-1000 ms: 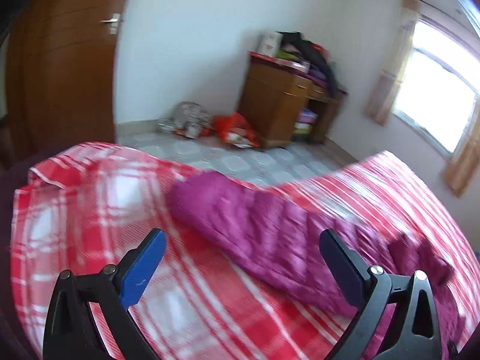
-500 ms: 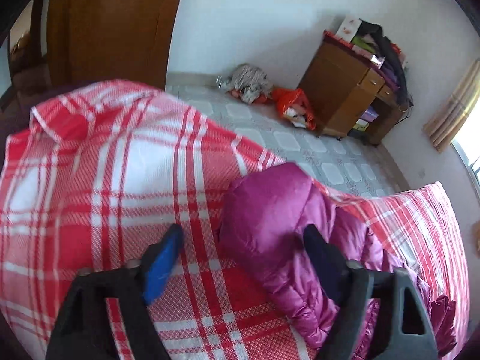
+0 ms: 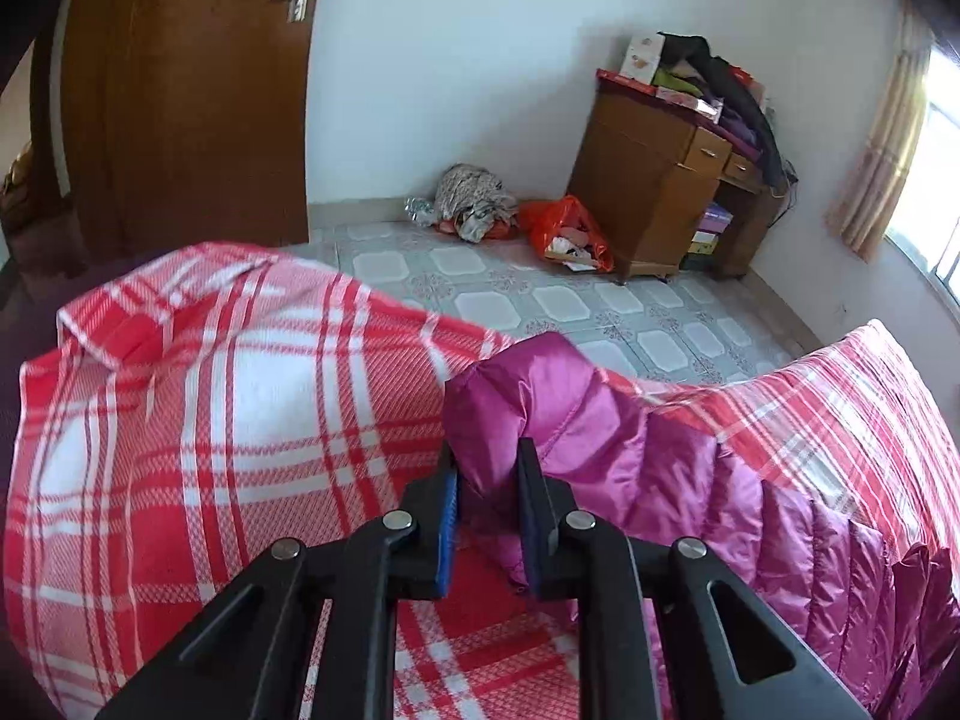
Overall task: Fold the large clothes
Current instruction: 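Fold the held sleeve across the jacket body and open the left gripper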
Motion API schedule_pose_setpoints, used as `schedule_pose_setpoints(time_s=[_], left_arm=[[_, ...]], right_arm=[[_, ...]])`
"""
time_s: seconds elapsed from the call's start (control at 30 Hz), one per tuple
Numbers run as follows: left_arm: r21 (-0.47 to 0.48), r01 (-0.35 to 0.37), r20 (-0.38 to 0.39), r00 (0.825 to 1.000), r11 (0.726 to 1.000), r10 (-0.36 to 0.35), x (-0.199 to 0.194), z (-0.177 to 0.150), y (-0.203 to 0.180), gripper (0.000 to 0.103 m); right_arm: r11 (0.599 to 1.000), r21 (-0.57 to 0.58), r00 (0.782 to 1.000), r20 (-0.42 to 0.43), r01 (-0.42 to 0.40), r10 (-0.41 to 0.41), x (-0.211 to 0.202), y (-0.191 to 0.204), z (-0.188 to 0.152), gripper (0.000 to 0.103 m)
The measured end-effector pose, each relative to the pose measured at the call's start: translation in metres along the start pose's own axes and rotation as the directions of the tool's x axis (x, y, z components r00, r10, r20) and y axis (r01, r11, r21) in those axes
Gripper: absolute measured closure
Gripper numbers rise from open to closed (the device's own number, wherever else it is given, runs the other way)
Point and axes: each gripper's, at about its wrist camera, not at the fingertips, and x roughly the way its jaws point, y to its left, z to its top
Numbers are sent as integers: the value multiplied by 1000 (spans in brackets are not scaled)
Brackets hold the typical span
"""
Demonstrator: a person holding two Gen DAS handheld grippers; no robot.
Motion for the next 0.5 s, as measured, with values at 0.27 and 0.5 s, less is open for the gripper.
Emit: schedule_pose_setpoints(time_s=[0.27,0.5], left_arm=[[194,209,197,949,958,-247,-99,2,-76,88],[478,442,189,792,759,-581,-205,-66,-170,93]], right_arm=[[1000,15,1000,-1,-14,15,0,-3,-1,18],[999,25,1000,3,-25,25,-1,-5,-1,18]])
